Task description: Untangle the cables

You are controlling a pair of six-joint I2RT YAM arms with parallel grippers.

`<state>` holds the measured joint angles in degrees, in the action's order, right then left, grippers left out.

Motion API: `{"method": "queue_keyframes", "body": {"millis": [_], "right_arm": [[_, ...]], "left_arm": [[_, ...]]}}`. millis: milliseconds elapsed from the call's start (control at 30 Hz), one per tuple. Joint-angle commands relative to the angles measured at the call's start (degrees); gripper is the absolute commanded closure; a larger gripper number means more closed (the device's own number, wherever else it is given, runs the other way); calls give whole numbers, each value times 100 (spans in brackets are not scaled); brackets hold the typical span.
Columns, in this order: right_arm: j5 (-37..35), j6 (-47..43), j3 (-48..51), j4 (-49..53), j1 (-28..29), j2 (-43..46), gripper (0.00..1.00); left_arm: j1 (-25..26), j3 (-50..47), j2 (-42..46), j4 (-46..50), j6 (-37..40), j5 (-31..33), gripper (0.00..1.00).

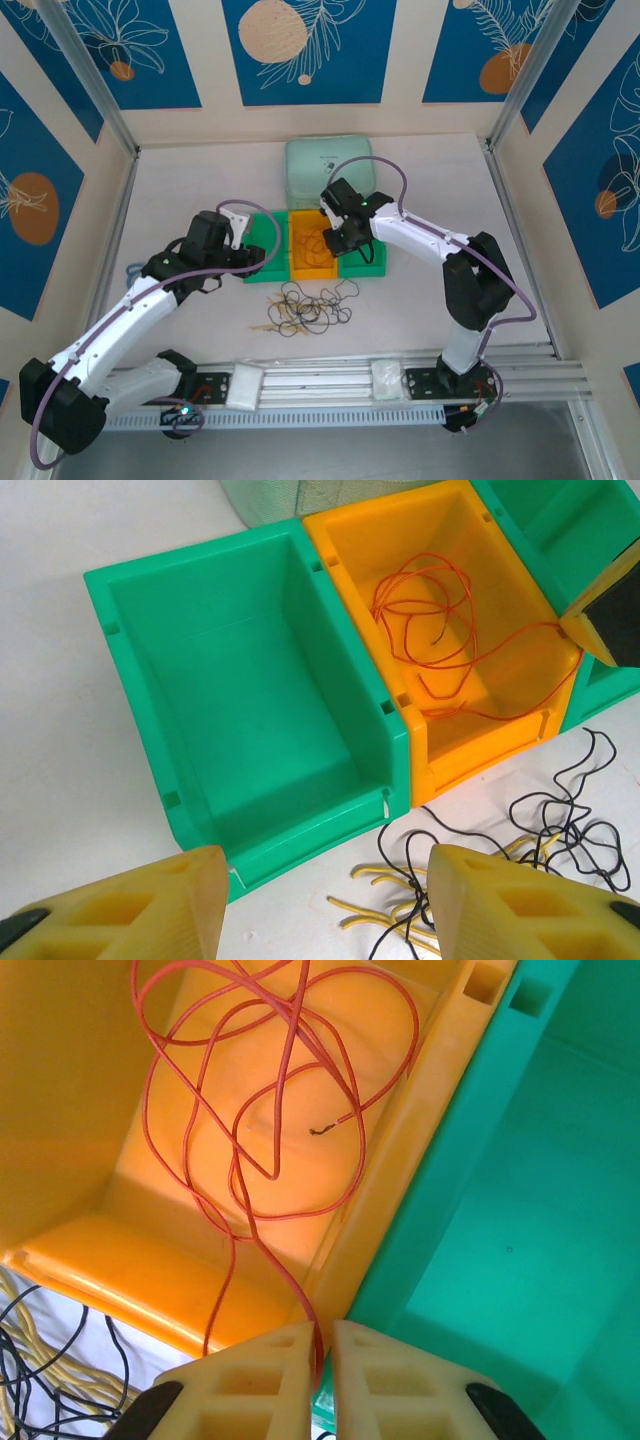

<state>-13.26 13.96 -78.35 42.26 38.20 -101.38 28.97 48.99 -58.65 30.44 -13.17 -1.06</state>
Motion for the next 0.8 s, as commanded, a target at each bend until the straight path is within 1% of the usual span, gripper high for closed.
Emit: {"method": "queue_keyframes", "body": {"millis": [0, 200, 400, 567, 767], "right_arm": [[179, -11, -140, 183, 102, -148, 88], [148, -68, -181, 194, 158, -136, 91], [151, -161, -225, 98, 206, -77, 95], [328, -194, -284, -45, 250, -81, 100], [576, -119, -370, -340, 253, -141, 100]], "left_arm": [[-76, -39, 59, -100, 23, -61, 45], [-76, -41, 30, -117, 33, -68, 45], [-76, -21, -15, -147, 35, -86, 45], [-76, -13, -41, -148, 39, -87, 45], [-85, -14, -58, -176, 45, -81, 45]]}}
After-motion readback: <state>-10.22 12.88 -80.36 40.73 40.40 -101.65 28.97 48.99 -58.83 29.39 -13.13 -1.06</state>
